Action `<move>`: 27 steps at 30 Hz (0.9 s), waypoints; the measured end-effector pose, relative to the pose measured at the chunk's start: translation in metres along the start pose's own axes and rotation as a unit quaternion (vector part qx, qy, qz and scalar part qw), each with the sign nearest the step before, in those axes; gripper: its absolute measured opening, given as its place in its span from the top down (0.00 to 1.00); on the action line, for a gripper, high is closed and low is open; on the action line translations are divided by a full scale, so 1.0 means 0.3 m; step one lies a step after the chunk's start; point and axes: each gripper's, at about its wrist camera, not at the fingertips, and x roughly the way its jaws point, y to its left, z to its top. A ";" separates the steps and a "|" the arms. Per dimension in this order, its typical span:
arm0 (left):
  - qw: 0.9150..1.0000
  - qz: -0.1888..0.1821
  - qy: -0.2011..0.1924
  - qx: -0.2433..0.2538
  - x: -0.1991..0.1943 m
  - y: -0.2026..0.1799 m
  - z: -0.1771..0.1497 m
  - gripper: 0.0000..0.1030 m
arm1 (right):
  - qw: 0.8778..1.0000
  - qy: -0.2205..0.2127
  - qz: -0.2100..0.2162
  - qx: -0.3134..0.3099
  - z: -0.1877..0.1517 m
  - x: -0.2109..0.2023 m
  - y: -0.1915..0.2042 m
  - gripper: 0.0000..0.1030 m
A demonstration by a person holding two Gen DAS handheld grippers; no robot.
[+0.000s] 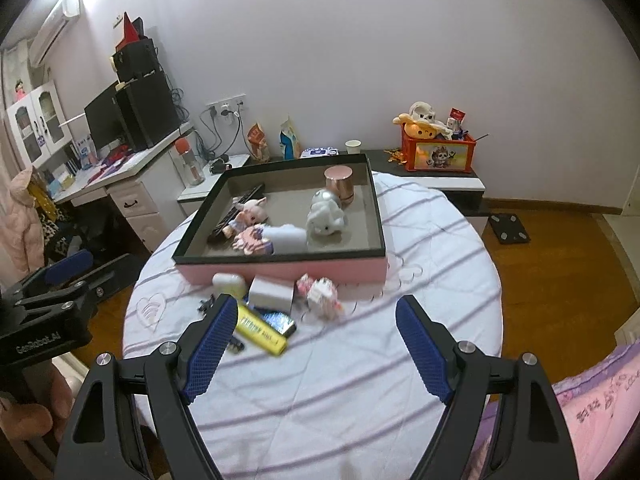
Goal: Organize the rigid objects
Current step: 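Withdraw both tools from the box toward the remaining objects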
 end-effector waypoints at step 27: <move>0.999 0.023 0.045 -0.006 0.052 0.026 -0.166 0.00 | 0.999 0.034 -0.010 -0.001 -0.101 0.055 -0.026 0.20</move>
